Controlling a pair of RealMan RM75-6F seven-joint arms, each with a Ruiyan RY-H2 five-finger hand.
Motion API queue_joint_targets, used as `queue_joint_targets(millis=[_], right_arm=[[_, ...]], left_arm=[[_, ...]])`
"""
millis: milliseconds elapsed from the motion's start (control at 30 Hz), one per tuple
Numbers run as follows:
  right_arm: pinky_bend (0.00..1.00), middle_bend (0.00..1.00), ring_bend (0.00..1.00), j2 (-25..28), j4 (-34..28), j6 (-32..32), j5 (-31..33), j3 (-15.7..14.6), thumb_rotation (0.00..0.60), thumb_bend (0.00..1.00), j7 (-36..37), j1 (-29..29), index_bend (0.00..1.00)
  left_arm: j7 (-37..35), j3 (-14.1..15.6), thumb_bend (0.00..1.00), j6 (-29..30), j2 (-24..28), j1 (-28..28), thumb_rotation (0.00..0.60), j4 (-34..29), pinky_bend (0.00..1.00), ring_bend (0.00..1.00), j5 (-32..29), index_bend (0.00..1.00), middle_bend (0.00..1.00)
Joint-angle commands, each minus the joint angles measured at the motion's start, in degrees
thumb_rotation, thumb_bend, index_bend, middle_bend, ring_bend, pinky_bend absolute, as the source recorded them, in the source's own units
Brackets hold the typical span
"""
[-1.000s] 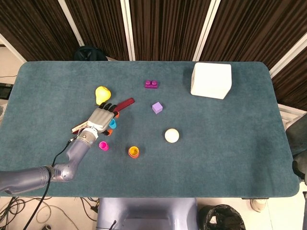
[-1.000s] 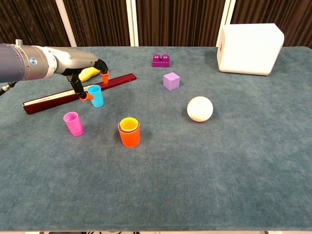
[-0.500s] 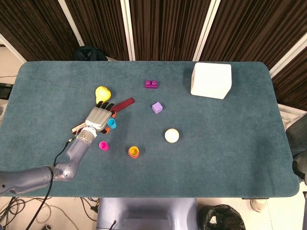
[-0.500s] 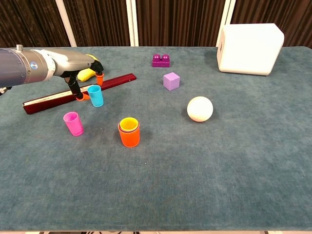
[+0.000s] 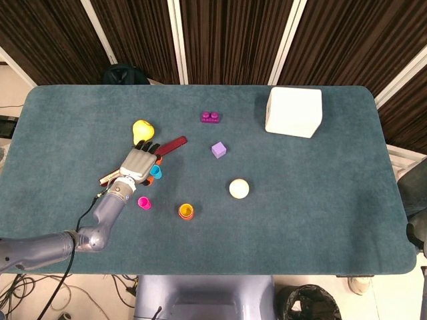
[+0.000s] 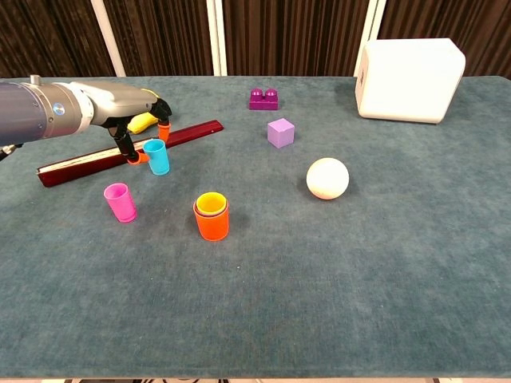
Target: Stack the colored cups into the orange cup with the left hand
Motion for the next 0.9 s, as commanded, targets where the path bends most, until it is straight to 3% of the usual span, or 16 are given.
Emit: queue_joint_targets(millis=[33, 600, 900], right_arm=[[0.01, 0.00, 0.04, 0.0, 0.0, 0.0, 0.0, 0.0, 0.600, 0.42, 0.0, 0.0, 0.04], [0.01, 0.00, 0.04, 0.0, 0.0, -0.2, 0.1, 0.0, 0.600, 0.42, 0.2, 0.0, 0.04], [0.01, 0.00, 0.04, 0.1, 0.0, -0.1, 0.1, 0.1, 0.600, 0.42, 0.2, 0.0, 0.04]], left_arm=[[0.3, 0.1, 0.31, 0.4, -0.2, 0.0, 0.600, 0.1, 0.00, 0.00, 0.2, 0.40, 0.07], [-0.9, -0.8, 0.37, 0.7, 0.2, 0.3, 0.600, -1.1, 0.00, 0.00, 1.4, 0.45, 0.09], [-8.1, -3.1, 0.37, 5.1, 3.6, 2.3, 0.600, -9.0, 0.00, 0.00, 13.3, 0.45, 0.09]])
